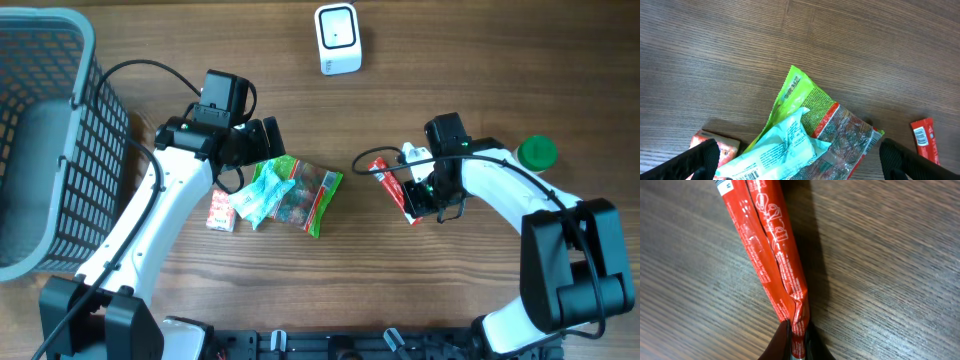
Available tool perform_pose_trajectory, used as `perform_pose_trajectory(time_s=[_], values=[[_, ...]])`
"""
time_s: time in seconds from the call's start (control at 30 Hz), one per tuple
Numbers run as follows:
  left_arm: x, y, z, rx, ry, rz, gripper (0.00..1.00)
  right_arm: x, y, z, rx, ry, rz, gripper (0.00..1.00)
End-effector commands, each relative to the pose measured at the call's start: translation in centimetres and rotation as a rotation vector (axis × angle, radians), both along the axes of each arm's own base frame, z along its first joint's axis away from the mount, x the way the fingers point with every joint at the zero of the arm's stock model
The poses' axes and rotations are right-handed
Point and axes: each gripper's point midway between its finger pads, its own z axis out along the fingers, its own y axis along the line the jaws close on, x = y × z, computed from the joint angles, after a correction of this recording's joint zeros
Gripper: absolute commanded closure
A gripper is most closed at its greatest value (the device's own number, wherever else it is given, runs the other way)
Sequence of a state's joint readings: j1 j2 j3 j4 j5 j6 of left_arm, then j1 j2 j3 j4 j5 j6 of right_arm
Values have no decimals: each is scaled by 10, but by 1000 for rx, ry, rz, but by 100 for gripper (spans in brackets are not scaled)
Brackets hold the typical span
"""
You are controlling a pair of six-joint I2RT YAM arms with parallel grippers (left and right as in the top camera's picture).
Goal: Scan the item barcode
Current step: 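Lift the red stick packet up to the white scanner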
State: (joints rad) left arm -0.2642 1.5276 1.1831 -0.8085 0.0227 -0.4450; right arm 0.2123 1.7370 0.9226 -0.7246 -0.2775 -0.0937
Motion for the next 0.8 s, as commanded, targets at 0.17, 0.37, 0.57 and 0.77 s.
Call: perform_pose_trajectory(time_s=[0.17, 0.37, 0.57, 0.77], values=[[4, 2, 5, 15, -21, -9, 0, 10, 26, 14, 166, 37, -169, 96], [4, 2, 5, 15, -21, -9, 0, 21, 53, 72, 356, -56, -74, 95], [9, 1, 8, 9, -42, -9, 0, 9, 51, 144, 392, -203, -47, 96], [28, 3, 19, -27, -118, 43, 0, -18, 63, 176, 510, -251, 101, 96]])
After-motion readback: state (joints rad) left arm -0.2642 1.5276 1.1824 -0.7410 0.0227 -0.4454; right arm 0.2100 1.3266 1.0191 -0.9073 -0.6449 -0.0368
